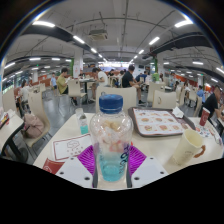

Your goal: Pour water

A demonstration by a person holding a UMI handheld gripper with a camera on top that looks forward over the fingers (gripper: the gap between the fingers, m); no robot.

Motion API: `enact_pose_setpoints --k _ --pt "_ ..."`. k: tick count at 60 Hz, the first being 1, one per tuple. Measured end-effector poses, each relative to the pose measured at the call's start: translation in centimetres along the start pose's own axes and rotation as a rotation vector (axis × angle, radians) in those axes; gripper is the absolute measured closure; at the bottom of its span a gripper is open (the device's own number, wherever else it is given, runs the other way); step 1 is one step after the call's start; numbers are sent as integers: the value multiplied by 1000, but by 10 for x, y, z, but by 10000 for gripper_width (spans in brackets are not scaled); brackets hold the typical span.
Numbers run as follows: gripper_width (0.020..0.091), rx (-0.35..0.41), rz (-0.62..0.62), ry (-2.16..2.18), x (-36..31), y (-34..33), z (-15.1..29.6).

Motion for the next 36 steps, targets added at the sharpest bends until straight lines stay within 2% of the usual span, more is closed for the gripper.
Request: enact_pose_setpoints --k 9,19,24,28,36 --pt "729 22 23 55 -2 -13 26" --pt "729 66 171 369 -5 -46 99" --pt "728 60 264 653 1 -56 134" --pt "728 24 339 919 14 -65 157" --pt "730 -42 471 1402 55 -57 174"
Point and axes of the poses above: the point between the fingertips, and its own axes, seen from behind it with the camera up: x to the right, z up, y forward, the way the camera looks, the point moved 1 cm from there along -y, backward, against the way the camera looks, and after that the axes turned 12 degrees about y, right-handed, at the moved point
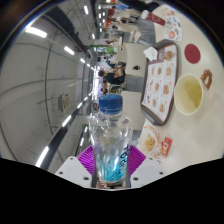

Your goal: Pour water

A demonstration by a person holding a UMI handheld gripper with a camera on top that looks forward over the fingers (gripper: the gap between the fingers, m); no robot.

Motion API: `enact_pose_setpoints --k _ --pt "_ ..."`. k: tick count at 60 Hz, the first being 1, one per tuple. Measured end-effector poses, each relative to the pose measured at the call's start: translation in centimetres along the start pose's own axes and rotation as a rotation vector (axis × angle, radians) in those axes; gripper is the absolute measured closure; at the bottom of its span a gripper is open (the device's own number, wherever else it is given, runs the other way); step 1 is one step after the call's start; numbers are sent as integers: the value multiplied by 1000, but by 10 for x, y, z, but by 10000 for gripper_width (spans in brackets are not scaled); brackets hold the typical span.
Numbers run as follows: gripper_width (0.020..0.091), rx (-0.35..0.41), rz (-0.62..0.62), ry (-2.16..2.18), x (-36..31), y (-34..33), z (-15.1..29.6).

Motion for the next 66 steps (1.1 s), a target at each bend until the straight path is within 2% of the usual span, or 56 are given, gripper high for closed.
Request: enact_pose_setpoints --k 6,12,22,31,40,45,57,66 --pt "731 -28 22 244 7 -9 20" --pt "730 -22 41 446 30 -1 39" --pt "732 -31 -2 602 60 3 52" --pt "729 -73 -48 531 56 0 46" --pt "729 -114 -83 121 19 -10 55" --pt "727 -76 -109 -229 -8 -15 75" --pt "725 66 -153 -892 -66 -38 164" --pt "727 137 -263 -1227 -38 -42 243"
Point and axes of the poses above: the point between the fingertips, and its own axes, seen from behind it with the camera up: x to the right, z up, y forward, the way the camera looks, the point moved 1 cm from there along -y, backward, against the way the camera looks, and after that the axes turned 12 degrees about y, right-handed, at the moved point
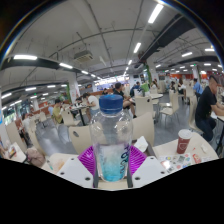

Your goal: Pour water

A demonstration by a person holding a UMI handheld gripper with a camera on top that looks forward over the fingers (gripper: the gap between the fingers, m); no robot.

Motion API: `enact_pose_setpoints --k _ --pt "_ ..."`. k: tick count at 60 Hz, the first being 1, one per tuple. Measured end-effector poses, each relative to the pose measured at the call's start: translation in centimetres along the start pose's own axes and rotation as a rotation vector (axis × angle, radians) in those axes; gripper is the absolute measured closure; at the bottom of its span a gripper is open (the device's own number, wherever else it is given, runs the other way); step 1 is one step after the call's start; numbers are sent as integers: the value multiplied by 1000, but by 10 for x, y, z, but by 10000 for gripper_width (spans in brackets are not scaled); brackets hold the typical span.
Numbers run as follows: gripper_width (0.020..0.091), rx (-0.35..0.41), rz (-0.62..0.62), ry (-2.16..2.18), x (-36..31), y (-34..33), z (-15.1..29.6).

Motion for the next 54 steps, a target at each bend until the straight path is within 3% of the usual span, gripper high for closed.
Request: enact_pose_setpoints --k 13,29,39,50,54 --pt "728 -86 -98 -169 99 29 -66" --pt "729 -154 -116 -187 144 40 -127" --pt "707 -114 -114 -172 147 39 -127" --pt "533 -175 -161 -179 151 34 -131" --pt "265 -223 -182 -176 148 23 -133"
Point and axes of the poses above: the point between the fingertips, and its own axes, seen from behind it with the camera up: x to the right, z up, y forward, the way the camera looks, the point moved 1 cm from there along -y, backward, against the way the camera looks, and after that the axes turned 12 degrees about y, right-handed, at the moved point
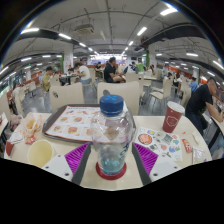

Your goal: Pour water

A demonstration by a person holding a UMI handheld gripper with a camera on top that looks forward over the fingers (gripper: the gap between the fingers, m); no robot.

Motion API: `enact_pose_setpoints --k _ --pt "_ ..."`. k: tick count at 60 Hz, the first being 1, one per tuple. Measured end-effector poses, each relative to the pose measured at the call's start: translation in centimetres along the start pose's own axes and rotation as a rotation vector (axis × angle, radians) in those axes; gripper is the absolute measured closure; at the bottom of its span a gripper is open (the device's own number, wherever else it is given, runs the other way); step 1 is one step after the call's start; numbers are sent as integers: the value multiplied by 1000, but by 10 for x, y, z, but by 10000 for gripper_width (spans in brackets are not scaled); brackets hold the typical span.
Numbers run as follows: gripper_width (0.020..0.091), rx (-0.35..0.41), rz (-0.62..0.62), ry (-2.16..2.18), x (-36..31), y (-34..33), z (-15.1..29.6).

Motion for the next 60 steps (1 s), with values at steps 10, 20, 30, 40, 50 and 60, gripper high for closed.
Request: enact_pose_setpoints --k 10,20,30,40,50,60 --pt "248 -59 -65 37 -4 -56 1" --pt "251 -133 -92 47 -32 -139 -13" --pt "251 -181 -83 58 -70 -210 -36" --pt "255 -198 -50 41 -101 -244 -51" --pt "252 -199 -23 19 -120 -253 -55" --pt "250 -188 -31 -19 -120 -255 -54"
Point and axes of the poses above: the point between the fingertips, and its own axes, seen from behind it with the camera up: x to the right, z up, y forward, the way the camera looks, the point moved 1 cm from there along -y, backward, against the way the camera looks, and after that the axes turned 12 degrees about y, right-handed, at the moved point
